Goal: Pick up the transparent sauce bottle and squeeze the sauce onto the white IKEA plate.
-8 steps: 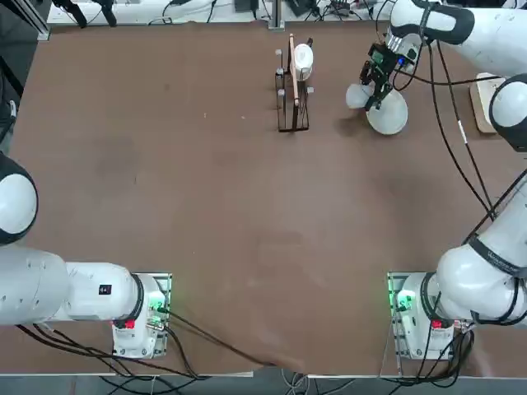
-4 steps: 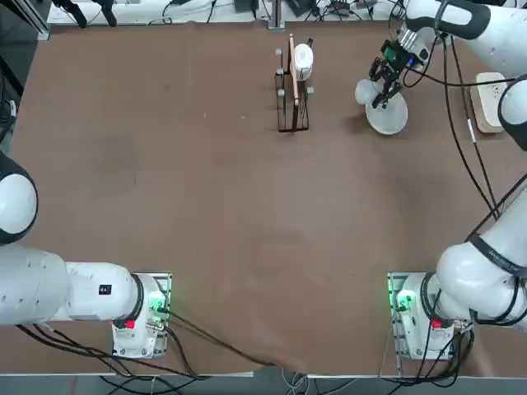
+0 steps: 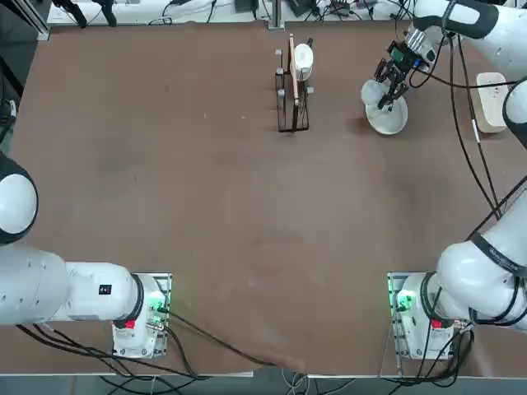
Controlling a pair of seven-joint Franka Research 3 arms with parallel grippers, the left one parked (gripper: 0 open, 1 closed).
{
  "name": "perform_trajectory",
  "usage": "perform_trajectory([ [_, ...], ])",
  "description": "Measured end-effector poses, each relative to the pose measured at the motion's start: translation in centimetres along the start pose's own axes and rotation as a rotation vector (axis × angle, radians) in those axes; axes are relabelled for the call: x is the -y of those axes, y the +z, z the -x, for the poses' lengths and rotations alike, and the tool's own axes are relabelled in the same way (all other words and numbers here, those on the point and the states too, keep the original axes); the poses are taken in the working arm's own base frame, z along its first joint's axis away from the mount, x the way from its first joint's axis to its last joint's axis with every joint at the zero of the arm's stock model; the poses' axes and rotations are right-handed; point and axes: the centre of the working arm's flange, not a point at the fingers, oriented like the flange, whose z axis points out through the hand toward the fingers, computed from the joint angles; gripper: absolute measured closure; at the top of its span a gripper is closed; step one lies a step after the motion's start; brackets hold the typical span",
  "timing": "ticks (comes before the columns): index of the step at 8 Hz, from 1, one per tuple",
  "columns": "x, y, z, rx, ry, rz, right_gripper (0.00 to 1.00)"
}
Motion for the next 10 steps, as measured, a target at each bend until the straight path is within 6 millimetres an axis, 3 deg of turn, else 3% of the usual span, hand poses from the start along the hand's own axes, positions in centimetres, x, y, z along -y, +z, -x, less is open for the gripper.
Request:
perform_trajectory([
  [4, -2.1, -0.2, -2.0, 0.052, -0.004, 0.034, 0.60],
  [10, -3.2, 1.3, -1.2, 0.098, -0.011, 0.058, 0.63],
])
